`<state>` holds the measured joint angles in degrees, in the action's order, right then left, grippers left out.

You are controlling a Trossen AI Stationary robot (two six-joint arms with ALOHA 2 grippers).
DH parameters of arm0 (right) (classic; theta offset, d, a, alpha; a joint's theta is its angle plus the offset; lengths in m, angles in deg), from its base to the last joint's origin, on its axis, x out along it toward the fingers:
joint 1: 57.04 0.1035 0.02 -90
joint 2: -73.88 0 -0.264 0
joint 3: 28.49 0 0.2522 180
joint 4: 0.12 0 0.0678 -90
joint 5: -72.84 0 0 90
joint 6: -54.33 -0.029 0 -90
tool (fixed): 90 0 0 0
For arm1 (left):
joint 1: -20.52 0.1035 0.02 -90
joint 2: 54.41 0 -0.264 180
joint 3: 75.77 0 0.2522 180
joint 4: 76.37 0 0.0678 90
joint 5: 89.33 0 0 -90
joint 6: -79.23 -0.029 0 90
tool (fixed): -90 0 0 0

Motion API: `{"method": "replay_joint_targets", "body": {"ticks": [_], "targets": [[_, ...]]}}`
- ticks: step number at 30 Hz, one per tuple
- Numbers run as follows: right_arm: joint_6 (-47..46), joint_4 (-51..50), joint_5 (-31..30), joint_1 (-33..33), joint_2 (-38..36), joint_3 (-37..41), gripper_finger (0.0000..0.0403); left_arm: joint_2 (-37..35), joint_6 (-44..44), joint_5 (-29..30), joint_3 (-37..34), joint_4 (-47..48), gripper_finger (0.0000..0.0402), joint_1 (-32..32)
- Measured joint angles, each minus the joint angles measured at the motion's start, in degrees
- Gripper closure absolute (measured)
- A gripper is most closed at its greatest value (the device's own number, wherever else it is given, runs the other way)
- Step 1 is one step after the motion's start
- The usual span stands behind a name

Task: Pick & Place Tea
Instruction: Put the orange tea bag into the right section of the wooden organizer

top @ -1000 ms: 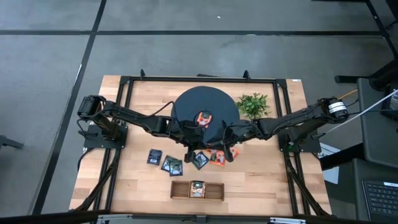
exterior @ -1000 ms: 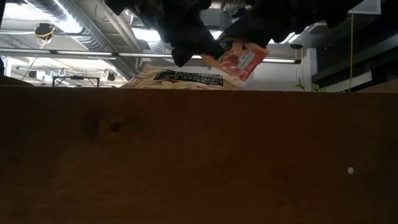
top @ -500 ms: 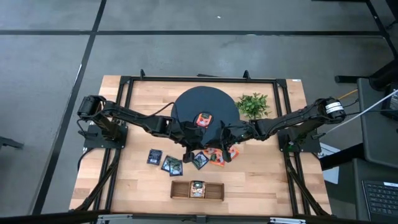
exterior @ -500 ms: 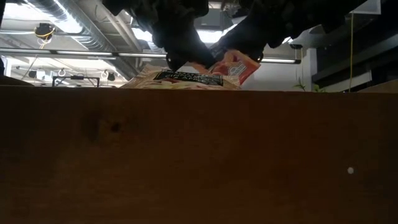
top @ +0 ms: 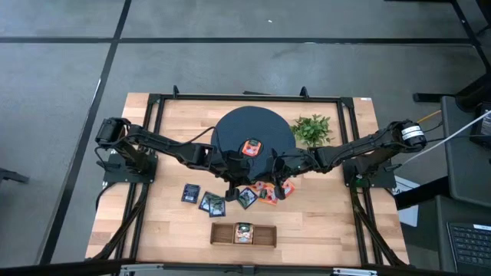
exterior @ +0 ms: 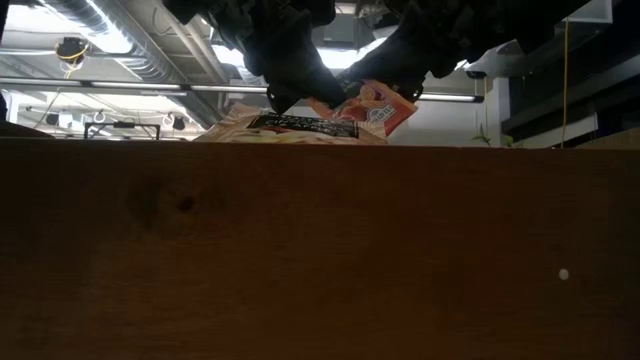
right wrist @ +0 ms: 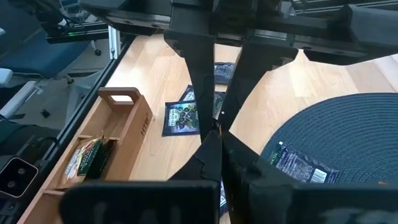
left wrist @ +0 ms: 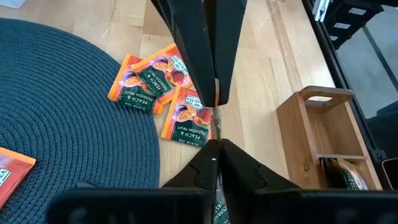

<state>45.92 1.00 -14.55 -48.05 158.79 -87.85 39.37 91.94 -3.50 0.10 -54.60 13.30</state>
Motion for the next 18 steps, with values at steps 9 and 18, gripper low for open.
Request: {"method": "replay_joint_targets", "body": {"ticks": [9,18], "targets": [[-1.8,-4.9,0.0,0.6,-1.7,0.1,0.04,0.0,0.0,0.0,0.0,2.7,0.0357,-0.2],[-8.0,-10.0,-7.6,9.5,-7.2,0.1,0.0401,0.0,-2.0,2.9,0.0,3.7,0.0357,-1.8]]}}
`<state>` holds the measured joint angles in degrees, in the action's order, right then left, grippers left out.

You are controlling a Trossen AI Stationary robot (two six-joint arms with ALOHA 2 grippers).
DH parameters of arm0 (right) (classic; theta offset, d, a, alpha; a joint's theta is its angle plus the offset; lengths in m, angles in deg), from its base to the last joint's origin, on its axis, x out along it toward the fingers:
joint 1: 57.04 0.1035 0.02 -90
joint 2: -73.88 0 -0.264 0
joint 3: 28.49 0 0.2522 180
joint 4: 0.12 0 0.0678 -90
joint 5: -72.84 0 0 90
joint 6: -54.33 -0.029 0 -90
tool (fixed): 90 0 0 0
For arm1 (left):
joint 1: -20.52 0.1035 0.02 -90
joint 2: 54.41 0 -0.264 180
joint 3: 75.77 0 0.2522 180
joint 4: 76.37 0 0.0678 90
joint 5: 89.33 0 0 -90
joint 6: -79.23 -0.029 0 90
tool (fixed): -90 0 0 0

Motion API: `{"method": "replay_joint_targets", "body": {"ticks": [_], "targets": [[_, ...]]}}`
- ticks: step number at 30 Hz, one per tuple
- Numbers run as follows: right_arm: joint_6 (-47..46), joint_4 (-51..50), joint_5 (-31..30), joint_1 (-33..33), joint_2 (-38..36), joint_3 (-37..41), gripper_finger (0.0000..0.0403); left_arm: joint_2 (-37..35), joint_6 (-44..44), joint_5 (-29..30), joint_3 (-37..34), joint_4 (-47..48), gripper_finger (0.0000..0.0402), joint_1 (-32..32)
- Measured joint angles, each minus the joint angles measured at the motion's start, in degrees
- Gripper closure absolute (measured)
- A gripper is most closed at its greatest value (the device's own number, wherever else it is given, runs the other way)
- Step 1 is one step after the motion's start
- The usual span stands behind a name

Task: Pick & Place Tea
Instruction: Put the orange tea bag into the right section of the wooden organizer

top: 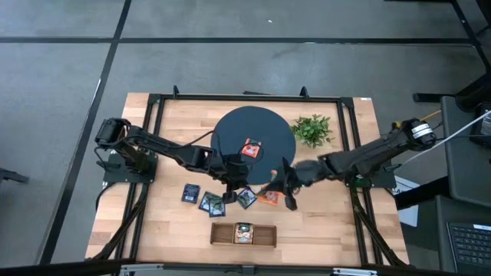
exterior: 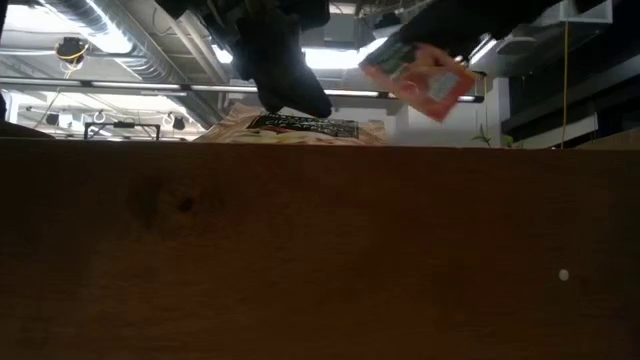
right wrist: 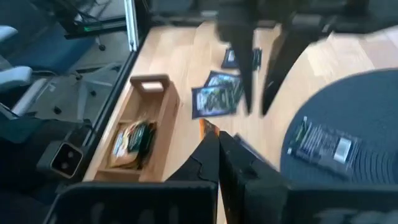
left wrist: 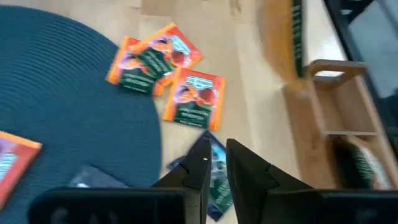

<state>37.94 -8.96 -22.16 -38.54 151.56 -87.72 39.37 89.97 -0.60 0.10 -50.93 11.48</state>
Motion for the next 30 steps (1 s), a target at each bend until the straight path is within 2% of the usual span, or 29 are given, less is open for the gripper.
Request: {"method": "replay_joint_targets", "body": {"ticks": [3,7,11,15,21,26,30], "targets": [[-2.7,-1.3,-4.7,4.3,-0.7,0.0,0.0401,0.0,-0.9,3.1,0.0,-0.2,0.0361,-0.7],[-5.0,-1.3,-8.9,8.1,-0.6,0.0,0.0401,0.0,0.2,3.0,0.0,-1.6,0.0365,-1.4],[-7.8,-2.7,-10.9,9.8,-0.6,0.0,0.0402,0.0,5.0,-2.5,0.0,-4.6,0.0366,-3.6],[-9.5,-2.4,-11.0,11.0,-0.6,0.0,0.0402,0.0,7.0,-8.8,0.0,-6.3,0.0367,-8.3],[-13.8,-1.8,-15.9,13.4,0.1,0.0,0.0402,0.8,12.3,-3.6,-0.1,-3.7,0.0367,-15.9],[-16.6,2.8,-18.9,16.6,2.6,0.0,0.0402,3.8,20.5,-3.9,0.0,-5.0,0.037,-21.2],[-17.9,8.1,-19.0,18.2,5.2,0.0,0.0402,7.4,25.2,-6.5,0.0,-8.0,0.0385,-24.8]]}}
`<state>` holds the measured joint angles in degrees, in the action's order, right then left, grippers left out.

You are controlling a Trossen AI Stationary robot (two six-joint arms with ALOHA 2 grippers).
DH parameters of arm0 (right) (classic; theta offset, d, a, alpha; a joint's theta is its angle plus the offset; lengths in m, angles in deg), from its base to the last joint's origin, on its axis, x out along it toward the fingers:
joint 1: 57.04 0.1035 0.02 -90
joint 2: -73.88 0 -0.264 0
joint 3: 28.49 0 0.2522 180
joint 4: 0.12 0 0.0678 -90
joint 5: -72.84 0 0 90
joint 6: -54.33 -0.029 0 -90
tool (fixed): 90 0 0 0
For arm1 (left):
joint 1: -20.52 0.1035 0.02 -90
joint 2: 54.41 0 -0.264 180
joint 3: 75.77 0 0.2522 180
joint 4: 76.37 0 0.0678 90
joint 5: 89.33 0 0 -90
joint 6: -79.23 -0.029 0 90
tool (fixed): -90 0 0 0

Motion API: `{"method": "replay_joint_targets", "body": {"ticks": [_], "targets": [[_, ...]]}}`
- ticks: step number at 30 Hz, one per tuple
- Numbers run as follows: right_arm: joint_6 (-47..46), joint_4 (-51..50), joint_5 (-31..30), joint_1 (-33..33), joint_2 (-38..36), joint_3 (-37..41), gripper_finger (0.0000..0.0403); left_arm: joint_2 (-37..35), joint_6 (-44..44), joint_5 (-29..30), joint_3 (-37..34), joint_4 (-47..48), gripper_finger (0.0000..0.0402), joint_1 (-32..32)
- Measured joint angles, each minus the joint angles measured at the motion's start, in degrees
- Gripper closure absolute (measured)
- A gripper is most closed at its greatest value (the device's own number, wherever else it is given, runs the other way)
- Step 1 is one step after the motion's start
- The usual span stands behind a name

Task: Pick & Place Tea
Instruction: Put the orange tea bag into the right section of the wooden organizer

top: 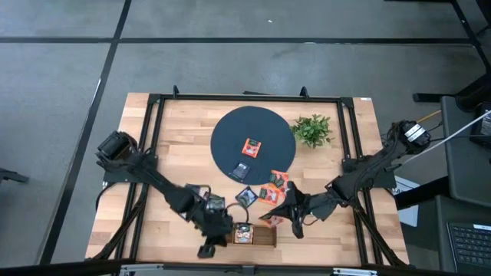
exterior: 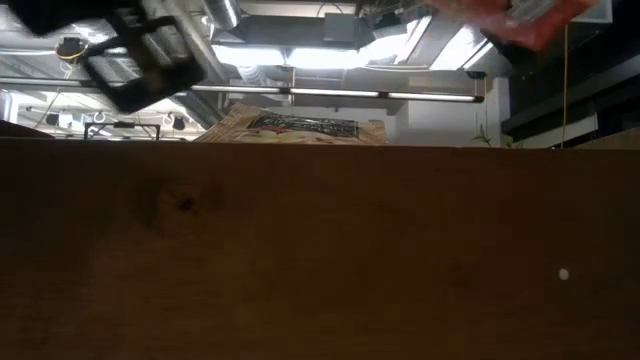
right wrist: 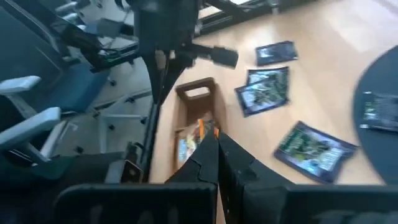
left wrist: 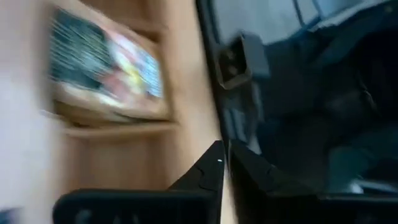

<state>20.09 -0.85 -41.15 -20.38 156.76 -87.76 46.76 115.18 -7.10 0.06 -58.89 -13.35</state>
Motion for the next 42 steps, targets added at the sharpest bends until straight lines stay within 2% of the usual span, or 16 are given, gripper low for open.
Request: {"method": "replay_joint_targets", "body": {"ticks": [5,9,17,29,35,42], "targets": [[0.0,5.1,0.0,0.9,2.3,0.0,0.0402,2.3,2.4,-0.2,0.0,-7.1,0.0399,-2.6],[-0.5,5.2,-0.1,1.4,3.0,0.0,0.0402,3.7,3.0,4.0,0.0,-6.9,0.0399,-4.7],[-1.7,5.2,-1.9,3.4,3.0,0.0,0.0401,8.2,2.7,8.2,0.1,-5.7,0.04,-6.3],[-1.3,4.7,-2.1,3.3,3.0,0.0,0.0401,8.8,1.3,18.7,0.3,-2.1,0.0399,-5.1],[-0.1,4.7,-2.3,3.3,3.0,0.0,0.0401,8.8,1.2,19.5,0.3,-0.1,0.0399,-3.3],[3.2,2.1,-7.8,2.8,3.0,0.0,0.0401,7.1,-1.2,20.2,0.1,2.6,0.0399,-2.3]]}}
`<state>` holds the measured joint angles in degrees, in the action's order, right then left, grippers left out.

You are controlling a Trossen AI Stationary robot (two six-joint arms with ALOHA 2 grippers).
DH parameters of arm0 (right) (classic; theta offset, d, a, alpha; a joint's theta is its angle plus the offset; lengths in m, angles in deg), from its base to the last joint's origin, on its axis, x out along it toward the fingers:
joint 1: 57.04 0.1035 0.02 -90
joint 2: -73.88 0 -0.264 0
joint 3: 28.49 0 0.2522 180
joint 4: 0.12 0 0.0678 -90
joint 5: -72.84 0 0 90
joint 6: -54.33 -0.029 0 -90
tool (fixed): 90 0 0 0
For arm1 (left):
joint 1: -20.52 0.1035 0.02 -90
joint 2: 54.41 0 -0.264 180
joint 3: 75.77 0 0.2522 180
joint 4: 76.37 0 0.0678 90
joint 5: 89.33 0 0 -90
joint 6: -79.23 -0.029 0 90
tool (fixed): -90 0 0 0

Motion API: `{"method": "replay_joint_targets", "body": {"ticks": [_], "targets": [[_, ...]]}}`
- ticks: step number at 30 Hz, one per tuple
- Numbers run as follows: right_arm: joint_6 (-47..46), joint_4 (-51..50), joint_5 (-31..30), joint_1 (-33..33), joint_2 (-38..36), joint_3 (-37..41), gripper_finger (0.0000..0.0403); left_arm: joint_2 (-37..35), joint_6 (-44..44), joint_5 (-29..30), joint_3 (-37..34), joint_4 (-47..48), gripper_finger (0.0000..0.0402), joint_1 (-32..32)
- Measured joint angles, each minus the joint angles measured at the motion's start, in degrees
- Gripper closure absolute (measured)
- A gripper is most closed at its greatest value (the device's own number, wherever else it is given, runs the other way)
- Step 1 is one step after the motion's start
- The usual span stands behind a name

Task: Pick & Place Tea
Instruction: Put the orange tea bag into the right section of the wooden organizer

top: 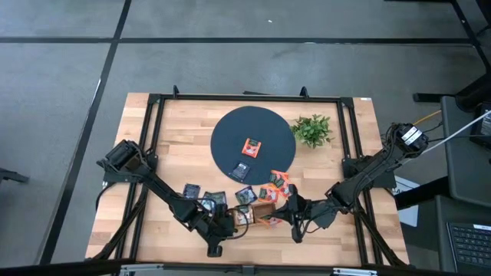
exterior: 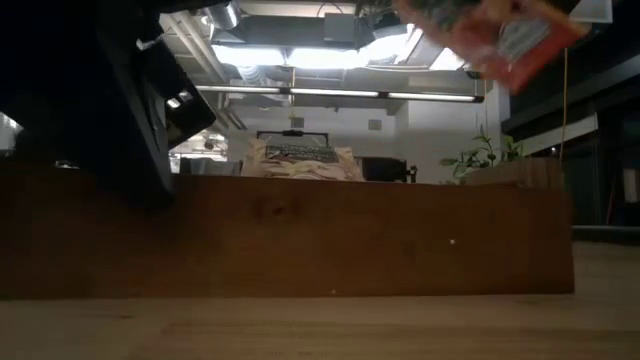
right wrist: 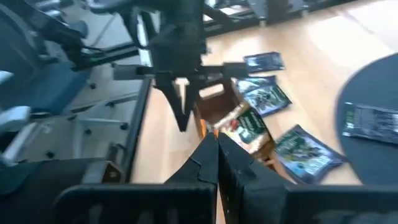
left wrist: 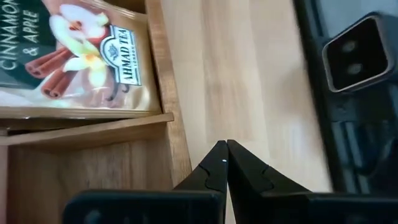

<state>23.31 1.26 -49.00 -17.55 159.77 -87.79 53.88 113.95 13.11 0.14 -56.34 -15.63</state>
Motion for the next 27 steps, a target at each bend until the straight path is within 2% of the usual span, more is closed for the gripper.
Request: {"method": "replay_joint_targets", "body": {"ticks": [6,11,17,22,27], "targets": [[1.3,-1.0,-1.5,-1.2,0.0,0.0,0.0401,-3.6,-0.4,5.9,-0.4,5.4,0.04,1.0],[0.0,3.9,-3.1,-1.8,0.0,3.4,0.0401,-4.4,-0.2,4.1,-0.3,3.2,0.0397,2.1],[-0.4,15.8,-9.6,-1.9,1.6,9.1,0.0401,-4.6,-2.8,-0.3,-0.2,-3.9,0.04,2.6],[-0.1,23.1,-11.7,-2.0,6.5,10.2,0.0401,-5.4,-6.4,-0.1,2.5,-4.8,0.0397,2.6],[1.6,30.7,-15.1,-2.2,12.6,9.8,0.0401,-7.7,-11.3,3.0,4.8,-4.8,0.0399,2.6]]}}
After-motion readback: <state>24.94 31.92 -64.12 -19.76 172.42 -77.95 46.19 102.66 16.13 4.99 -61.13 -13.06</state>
